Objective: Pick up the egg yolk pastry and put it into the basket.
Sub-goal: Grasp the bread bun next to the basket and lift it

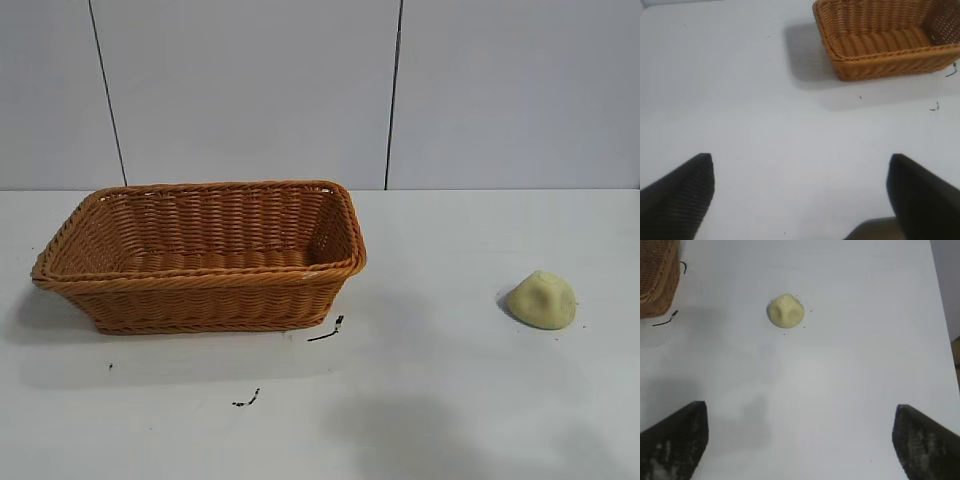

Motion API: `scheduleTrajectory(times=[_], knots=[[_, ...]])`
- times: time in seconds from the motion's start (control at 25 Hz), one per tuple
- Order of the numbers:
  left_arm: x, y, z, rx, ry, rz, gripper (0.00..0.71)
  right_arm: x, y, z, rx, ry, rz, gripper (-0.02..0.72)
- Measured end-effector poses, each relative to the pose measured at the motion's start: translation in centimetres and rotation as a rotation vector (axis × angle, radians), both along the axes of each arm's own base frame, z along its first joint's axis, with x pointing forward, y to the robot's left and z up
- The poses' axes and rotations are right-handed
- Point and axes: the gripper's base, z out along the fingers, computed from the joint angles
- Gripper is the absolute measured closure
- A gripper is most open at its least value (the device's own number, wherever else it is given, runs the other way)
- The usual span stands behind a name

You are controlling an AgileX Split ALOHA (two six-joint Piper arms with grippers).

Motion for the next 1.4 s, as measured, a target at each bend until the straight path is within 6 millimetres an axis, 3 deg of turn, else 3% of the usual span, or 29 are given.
scheduleTrajectory(times=[0.04,0.24,0.52,0.68,0.92,1.4], knots=[[0.0,0.0,0.0,0.000,0.000,0.000,0.014,3.0,0.1,-0.4,0.004,0.083,0.001,0.010],[0.0,0.0,0.0,0.000,0.000,0.000,0.014,9.9,0.2,-2.9,0.000,0.292,-0.001,0.010],[0.0,0.0,0.0,0.000,0.000,0.000,0.014,18.7,0.4,-7.2,-0.002,0.415,-0.001,0.010],[0.0,0.0,0.0,0.000,0.000,0.000,0.014,22.4,1.2,-9.1,-0.008,0.449,0.020,0.010],[0.0,0.0,0.0,0.000,0.000,0.000,0.014,25.7,4.1,-11.0,-0.026,0.453,0.094,0.010],[0.0,0.0,0.0,0.000,0.000,0.000,0.014,27.7,3.9,-16.2,-0.055,0.520,0.089,0.010]])
